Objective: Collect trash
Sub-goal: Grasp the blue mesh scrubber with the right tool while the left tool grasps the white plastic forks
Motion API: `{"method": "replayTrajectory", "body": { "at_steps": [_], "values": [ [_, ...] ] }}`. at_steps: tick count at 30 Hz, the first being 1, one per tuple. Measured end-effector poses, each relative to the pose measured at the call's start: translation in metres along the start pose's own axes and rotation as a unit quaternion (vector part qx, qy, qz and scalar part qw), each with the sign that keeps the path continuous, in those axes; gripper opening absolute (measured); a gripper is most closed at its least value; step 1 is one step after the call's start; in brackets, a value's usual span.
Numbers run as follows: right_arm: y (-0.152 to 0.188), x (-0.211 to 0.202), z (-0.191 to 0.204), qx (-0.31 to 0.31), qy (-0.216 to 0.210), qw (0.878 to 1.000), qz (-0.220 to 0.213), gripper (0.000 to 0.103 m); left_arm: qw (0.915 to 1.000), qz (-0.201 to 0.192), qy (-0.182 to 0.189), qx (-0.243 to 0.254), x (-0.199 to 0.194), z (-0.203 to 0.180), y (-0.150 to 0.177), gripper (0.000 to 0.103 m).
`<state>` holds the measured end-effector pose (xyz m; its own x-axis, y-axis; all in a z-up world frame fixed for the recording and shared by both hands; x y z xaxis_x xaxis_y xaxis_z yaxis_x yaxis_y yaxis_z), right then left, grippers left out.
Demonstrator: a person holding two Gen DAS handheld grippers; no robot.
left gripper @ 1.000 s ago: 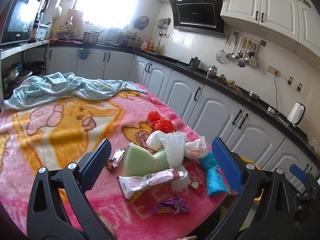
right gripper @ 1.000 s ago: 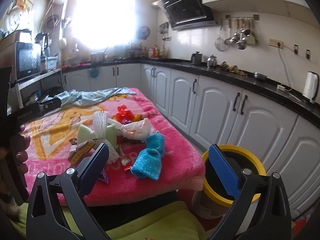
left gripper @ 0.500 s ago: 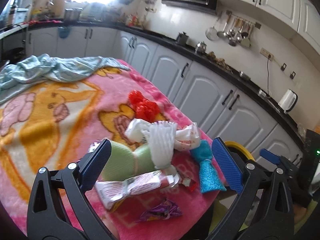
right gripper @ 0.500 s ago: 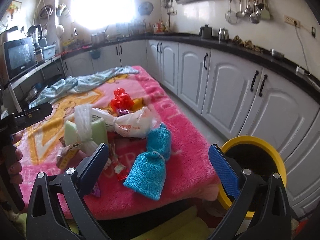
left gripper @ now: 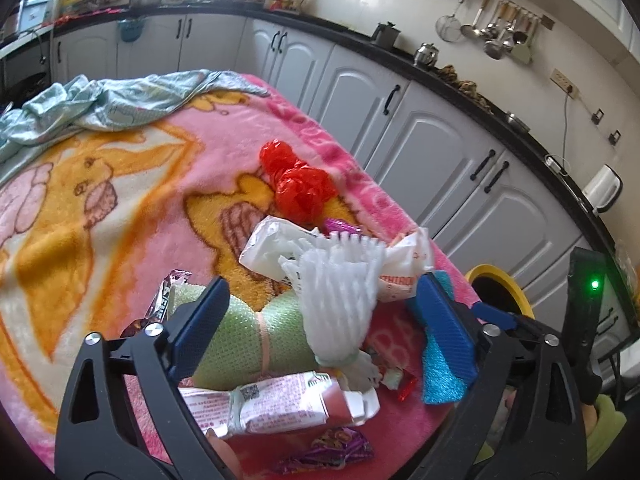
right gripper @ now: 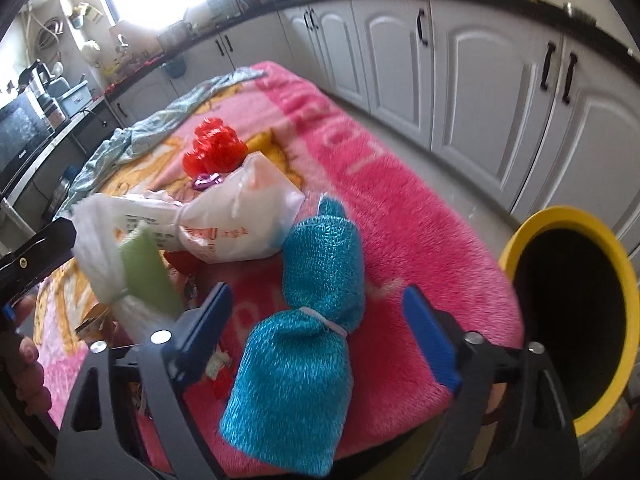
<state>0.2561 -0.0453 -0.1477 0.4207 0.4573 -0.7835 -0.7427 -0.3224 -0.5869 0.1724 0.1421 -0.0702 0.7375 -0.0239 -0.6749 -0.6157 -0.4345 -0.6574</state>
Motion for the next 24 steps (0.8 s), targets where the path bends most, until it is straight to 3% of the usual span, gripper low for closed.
{"method": "replayTrajectory", "body": {
  "at_steps": [6, 7, 9, 15, 18, 24],
  "values": [
    [-0.003, 0.016, -0.005, 0.025, -0.019, 0.999, 0.020, 0.062, 0.9999, 0.015, 0.002, 0.000, 0.008, -0.002, 0.000, 0.066],
    [-0.004, 0.018, -0.007, 0.029, -0.020, 0.999, 0.023, 0.057, 0.9998, 0.020, 0.005, 0.001, 0.010, -0.003, 0.001, 0.058],
    [-0.001, 0.021, -0.013, 0.041, -0.024, 0.998, 0.029, 0.046, 0.9997, 0.022, 0.003, 0.007, 0.012, -0.006, 0.002, 0.050],
    [0.002, 0.013, -0.029, 0.069, -0.045, 0.996, 0.020, 0.025, 0.9996, 0.017, 0.012, 0.020, 0.011, -0.016, 0.001, 0.025],
    [0.002, 0.004, -0.035, 0.074, -0.044, 0.996, 0.011, 0.023, 0.9992, 0.010, 0.021, 0.032, 0.007, -0.024, -0.001, 0.017],
    [0.000, -0.012, -0.045, 0.078, -0.039, 0.996, -0.009, 0.022, 0.9979, -0.002, 0.044, 0.047, -0.001, -0.040, -0.009, 0.013]
  ]
}}
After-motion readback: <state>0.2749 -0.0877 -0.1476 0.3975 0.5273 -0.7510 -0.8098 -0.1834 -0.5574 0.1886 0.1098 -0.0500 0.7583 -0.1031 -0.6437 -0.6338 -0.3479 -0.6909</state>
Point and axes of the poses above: each gripper's, at about its wrist camera, not at the fingertips, and x roughly the way its jaws point, z to its left, y to its underside, the point moved 5 cm from there along x, roughly the way its jaws point, and after that the axes turned 2 degrees about -x, right-handed, at the moved point
